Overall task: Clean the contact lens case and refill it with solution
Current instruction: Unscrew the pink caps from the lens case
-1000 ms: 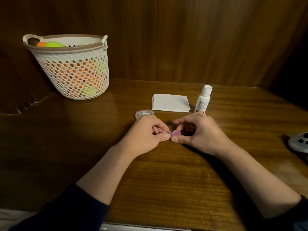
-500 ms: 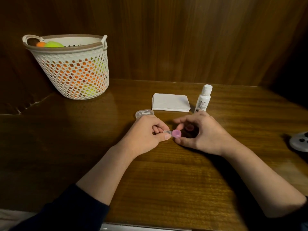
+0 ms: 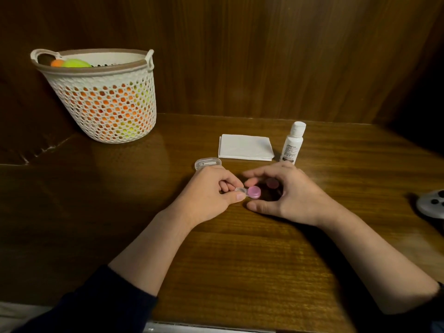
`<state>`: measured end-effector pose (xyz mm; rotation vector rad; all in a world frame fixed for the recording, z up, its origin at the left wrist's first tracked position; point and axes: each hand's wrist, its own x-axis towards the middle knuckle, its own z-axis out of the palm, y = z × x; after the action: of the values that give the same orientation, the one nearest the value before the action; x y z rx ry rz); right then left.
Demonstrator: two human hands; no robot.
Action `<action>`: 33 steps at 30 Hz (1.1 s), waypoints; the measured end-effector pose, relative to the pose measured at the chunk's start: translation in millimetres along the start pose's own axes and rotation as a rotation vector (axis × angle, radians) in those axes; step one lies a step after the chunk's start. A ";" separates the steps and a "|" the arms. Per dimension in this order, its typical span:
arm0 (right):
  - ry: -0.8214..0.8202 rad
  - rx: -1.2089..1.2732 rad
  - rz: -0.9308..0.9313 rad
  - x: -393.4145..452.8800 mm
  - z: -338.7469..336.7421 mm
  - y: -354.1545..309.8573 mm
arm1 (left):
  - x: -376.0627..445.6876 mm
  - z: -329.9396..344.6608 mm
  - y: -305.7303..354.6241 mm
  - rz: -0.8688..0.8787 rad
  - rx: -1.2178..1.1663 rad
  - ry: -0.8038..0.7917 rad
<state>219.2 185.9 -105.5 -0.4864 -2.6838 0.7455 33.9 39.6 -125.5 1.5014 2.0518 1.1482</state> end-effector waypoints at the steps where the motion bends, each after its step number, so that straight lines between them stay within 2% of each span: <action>1: 0.001 -0.001 -0.003 0.1 -0.2 0.3 | 0.1 0.1 0.0 0.001 0.001 0.002; 6: 0.034 0.029 0.026 -0.9 -3.8 5.4 | 0.1 0.3 -0.7 -0.010 -0.016 -0.002; 14: 0.023 -0.019 -0.050 1.5 3.4 -0.9 | -0.7 -0.2 0.4 -0.001 -0.019 0.001; 22: -0.003 0.034 0.051 1.2 5.4 -5.0 | -0.3 -1.1 0.4 -0.022 -0.007 -0.007; 24: 0.053 0.056 0.054 0.7 4.5 -6.1 | -0.6 -1.0 0.7 -0.027 -0.003 -0.006; 28: 0.266 0.179 0.116 -0.4 -3.0 -3.8 | -1.0 -0.4 1.6 -0.020 -0.012 -0.002; 33: 0.423 0.103 0.258 -0.7 -11.1 8.5 | -0.9 -0.4 2.1 -0.025 -0.017 -0.010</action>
<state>226.1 197.3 -101.2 -0.8672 -2.2040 0.7463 35.2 38.8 -123.7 1.4660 2.0430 1.1435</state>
